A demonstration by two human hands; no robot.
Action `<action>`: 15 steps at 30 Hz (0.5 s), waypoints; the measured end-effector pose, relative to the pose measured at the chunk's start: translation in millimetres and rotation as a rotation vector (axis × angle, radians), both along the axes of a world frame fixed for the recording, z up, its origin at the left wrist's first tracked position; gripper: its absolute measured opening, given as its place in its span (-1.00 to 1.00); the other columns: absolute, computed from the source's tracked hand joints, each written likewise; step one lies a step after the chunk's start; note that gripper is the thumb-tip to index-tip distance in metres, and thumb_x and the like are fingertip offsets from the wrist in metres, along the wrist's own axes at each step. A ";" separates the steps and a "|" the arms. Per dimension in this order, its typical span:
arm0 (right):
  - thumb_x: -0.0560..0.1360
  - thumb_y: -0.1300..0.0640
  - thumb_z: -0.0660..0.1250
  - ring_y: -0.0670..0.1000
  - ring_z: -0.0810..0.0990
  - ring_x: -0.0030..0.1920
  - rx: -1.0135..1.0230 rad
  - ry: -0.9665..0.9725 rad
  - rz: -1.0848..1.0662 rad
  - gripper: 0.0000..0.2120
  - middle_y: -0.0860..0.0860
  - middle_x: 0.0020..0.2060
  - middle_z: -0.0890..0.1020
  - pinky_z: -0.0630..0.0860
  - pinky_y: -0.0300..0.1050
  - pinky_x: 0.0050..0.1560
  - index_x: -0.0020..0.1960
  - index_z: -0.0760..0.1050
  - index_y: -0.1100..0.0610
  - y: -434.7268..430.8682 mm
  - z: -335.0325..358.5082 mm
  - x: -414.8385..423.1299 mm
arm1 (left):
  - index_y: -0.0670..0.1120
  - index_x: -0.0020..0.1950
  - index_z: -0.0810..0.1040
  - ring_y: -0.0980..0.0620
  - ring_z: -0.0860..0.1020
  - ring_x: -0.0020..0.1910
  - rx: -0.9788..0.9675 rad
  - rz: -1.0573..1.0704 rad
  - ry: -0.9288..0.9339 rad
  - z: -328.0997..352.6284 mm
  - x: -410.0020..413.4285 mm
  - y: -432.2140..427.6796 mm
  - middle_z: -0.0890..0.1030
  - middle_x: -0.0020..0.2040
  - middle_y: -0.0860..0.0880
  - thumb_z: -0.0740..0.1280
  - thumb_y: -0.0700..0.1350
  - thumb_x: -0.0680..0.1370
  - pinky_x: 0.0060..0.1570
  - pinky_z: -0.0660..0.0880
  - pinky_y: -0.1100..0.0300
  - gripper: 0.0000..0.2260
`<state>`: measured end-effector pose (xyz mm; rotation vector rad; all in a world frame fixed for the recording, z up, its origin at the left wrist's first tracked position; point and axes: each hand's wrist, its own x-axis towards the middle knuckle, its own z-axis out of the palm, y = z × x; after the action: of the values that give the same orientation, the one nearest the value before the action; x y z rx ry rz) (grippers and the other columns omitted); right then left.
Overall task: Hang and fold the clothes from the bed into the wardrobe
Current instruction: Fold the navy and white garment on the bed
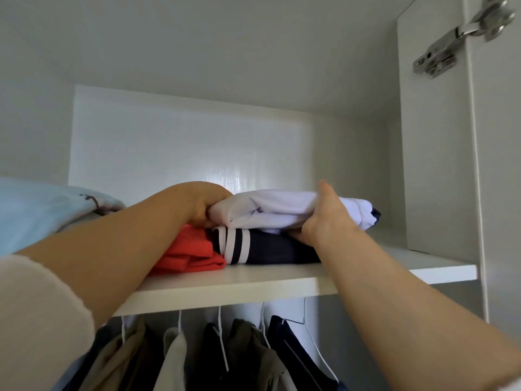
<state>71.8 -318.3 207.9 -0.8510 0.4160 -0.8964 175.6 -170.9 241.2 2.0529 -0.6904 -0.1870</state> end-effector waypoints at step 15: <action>0.45 0.12 0.25 0.16 0.15 0.39 -1.198 0.691 -0.803 -0.44 0.00 0.46 0.15 0.11 0.07 0.32 0.41 0.22 -0.11 -23.7 -25.5 -51.9 | 0.08 0.26 0.48 -0.06 0.22 0.43 -0.160 0.053 -0.775 -22.4 -52.8 -16.8 0.11 0.52 0.00 0.31 -0.01 0.53 0.29 0.20 0.19 -0.71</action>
<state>19.8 -342.0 182.4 -2.2144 0.8700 -1.6209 122.8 -187.7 218.8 1.9585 -1.0660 0.7098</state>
